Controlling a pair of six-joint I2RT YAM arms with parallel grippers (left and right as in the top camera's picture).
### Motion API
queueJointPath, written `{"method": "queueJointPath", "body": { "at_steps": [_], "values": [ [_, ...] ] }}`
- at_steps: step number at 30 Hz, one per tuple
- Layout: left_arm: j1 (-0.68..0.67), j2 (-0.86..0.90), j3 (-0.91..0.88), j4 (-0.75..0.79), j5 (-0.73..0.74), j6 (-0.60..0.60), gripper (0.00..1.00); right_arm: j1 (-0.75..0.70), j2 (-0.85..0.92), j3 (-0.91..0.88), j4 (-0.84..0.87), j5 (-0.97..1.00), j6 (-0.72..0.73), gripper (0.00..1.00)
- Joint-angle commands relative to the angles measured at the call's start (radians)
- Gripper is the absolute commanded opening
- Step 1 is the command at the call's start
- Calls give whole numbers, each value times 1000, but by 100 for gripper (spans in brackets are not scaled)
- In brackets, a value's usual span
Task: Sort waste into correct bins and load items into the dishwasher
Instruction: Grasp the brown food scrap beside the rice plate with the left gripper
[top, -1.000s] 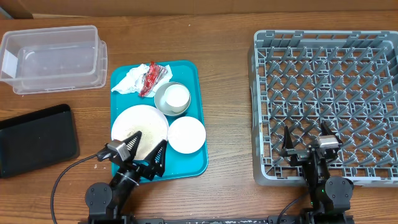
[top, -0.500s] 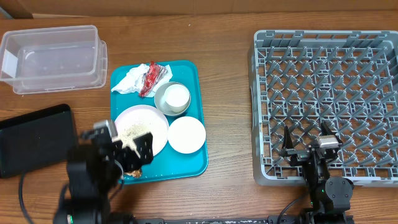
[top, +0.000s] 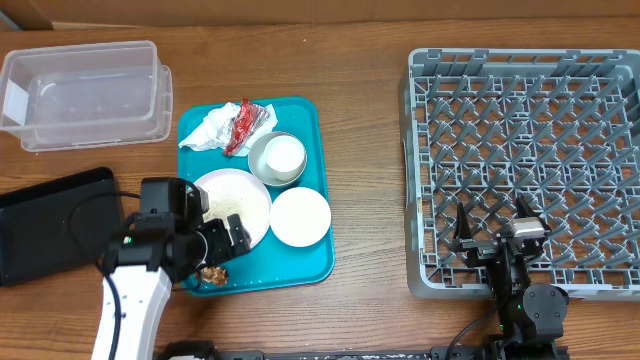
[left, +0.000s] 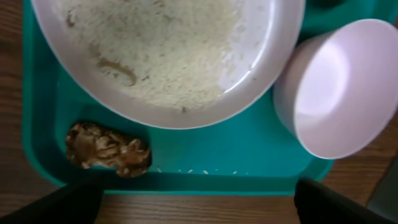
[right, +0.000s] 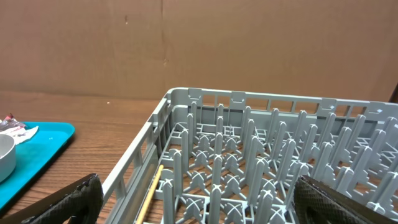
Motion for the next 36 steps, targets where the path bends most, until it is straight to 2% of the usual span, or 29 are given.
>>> {"method": "queueJointPath", "body": {
  "at_steps": [1,4,12,15,19,21,26,33,36],
  "values": [
    [-10,32,15,16,-93,-16,100,4,-12,-10,7,3,8,100],
    [-15,40,15,65,-90,28,100,4,-12,-10,7,2,8,100],
    [-77,58,15,196,-106,34,100,4,-12,-10,7,2,8,100],
    [-77,58,15,205,-82,33,100,4,-12,-10,7,3,8,100],
    [-77,58,15,141,16,32,100,4,-12,-10,7,3,8,100],
    [-77,58,15,86,-19,-8,100,4,-12,-10,7,2,8,100],
    [-77,58,12,-88,-317,-320,100,4,-12,-10,7,3,8,100],
    [-77,59,-37,-63,-324,-317,89,4,-12,-10,7,3,8,100],
    [-77,59,-51,-44,-290,-286,89,4,-12,-10,7,2,8,100]
  ]
}}
